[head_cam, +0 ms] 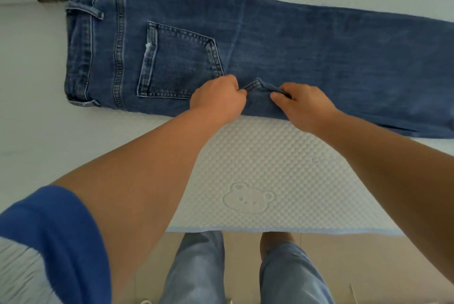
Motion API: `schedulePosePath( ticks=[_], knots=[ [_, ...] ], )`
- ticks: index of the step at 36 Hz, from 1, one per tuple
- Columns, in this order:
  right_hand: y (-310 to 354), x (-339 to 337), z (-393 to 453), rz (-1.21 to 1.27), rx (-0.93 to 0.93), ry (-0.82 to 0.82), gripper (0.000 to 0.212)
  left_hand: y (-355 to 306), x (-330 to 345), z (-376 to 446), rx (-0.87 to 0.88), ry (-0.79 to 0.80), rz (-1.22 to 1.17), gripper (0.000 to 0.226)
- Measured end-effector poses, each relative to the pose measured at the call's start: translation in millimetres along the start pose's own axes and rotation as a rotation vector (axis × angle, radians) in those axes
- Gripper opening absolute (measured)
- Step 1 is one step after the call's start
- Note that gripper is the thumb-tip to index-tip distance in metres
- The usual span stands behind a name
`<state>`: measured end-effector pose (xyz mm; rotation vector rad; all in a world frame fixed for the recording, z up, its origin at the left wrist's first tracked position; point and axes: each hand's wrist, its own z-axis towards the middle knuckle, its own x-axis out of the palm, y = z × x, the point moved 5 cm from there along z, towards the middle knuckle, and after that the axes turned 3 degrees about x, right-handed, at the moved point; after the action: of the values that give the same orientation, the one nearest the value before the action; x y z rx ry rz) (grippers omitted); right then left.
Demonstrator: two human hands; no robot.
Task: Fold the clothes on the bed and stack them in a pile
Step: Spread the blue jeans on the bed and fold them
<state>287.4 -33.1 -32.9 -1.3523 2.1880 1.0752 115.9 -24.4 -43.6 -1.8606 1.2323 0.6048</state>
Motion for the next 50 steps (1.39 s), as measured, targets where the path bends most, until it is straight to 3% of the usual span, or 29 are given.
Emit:
schedulePosePath(
  ticks=[4,7,10,12,14,17,19,22,24,26,29,32,35,38,41,46,48,50],
  knots=[
    [6.7,0.2,10.1,-0.143,0.025,-0.014,0.033,-1.7,0.3,-6.7,-0.034,-0.065,-0.011,0.022],
    [13.4,-0.2,4.9,-0.264,-0.006,-0.200,0.025,-2.5,0.5,-11.2,-0.037,-0.156,0.008,0.022],
    [25.8,-1.2,-16.5,-0.251,-0.198,-0.454,0.033,-4.9,3.6,-13.1,-0.023,-0.229,0.041,0.020],
    [33.9,3.5,-32.5,-0.202,-0.334,-0.531,0.037,-5.4,5.0,-12.8,-0.030,-0.253,0.055,0.020],
    [34.7,22.8,-39.0,-0.270,-0.364,-0.386,0.046,-5.2,5.5,-11.8,-0.044,-0.263,0.043,0.019],
    [19.4,51.6,-35.2,-0.453,-0.259,-0.108,0.067,-5.6,3.1,-13.4,-0.077,-0.243,-0.010,0.018],
    [13.1,57.6,-29.2,-0.482,-0.235,-0.069,0.073,-4.9,-2.7,-19.5,-0.045,-0.262,-0.105,0.012],
    [12.4,56.8,-22.2,-0.475,-0.217,-0.061,0.079,4.2,-21.8,-45.0,0.099,-0.455,-0.278,0.006],
    [11.6,56.2,-20.0,-0.501,-0.217,-0.036,0.081,20.1,-28.0,-67.2,0.096,-0.530,-0.322,0.004],
    [11.2,55.3,-19.7,-0.517,-0.216,0.002,0.083,44.8,-25.2,-85.0,-0.065,-0.485,-0.377,0.009],
    [11.7,52.8,-19.2,-0.515,-0.213,0.036,0.088,88.3,-15.2,-97.8,-0.528,-0.356,-0.607,0.025],
    [12.5,51.5,-18.1,-0.507,-0.209,0.050,0.092,108.3,-11.0,-93.2,-0.829,-0.335,-1.291,0.026],
    [10.7,52.4,-13.8,-0.512,-0.211,0.062,0.093,111.0,-22.2,-73.9,-0.771,-0.457,-1.663,0.023],
    [8.9,52.4,-11.5,-0.502,-0.213,0.065,0.094,106.8,-28.0,-65.7,-0.759,-0.551,-1.843,0.017],
    [7.9,52.3,-11.7,-0.487,-0.218,0.074,0.095,101.8,-28.1,-64.7,-0.770,-0.545,-1.980,0.017],
    [8.7,52.2,-10.3,-0.487,-0.231,0.077,0.094,92.3,-42.8,-55.1,-0.590,-0.478,-2.000,0.019],
    [9.4,51.7,-10.8,-0.487,-0.233,0.088,0.094,91.7,-53.4,-54.6,-0.543,-0.577,-1.844,0.021],
    [10.5,51.1,-12.1,-0.480,-0.237,0.093,0.094,87.4,-68.1,-57.0,-0.445,-0.684,-1.534,0.028]
  ],
)
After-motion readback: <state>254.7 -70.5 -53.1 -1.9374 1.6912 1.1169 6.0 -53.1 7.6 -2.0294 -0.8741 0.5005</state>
